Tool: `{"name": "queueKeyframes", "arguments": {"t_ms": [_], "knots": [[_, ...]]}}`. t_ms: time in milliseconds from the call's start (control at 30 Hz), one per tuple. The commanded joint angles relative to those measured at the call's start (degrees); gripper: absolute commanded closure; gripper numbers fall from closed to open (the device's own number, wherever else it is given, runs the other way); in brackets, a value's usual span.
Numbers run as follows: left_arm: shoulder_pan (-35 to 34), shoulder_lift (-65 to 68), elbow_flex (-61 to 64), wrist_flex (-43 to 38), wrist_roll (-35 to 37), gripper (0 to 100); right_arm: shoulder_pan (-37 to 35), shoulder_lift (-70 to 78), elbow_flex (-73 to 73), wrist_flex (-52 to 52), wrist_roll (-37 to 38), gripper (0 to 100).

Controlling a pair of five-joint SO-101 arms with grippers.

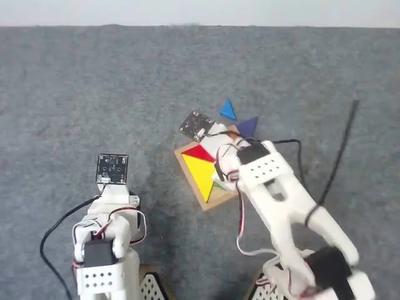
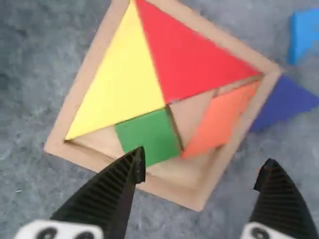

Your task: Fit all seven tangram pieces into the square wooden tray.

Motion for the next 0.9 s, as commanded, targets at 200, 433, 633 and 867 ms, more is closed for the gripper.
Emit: {"name": "queueKeyframes", "arguments": {"t_ms": [200,433,633,867], "knots": [[-0.09,-1.05,-0.75,0.18,0.97,98,7.34,3.56,-1.14,-2.86,0.62,65.3],[-0.09,-1.05,-0.75,0.18,0.97,98,10.07,15.6,-7.65,-3.47,1.05,65.3],[-0.09,-1.05,-0.75,0.18,0.97,98,9.98,22.02,-13.45,-3.47,0.79,65.3],[-0.09,-1.05,-0.75,0.18,0.97,98,9.71,27.3,-18.73,-3.56,0.62,65.3]]}}
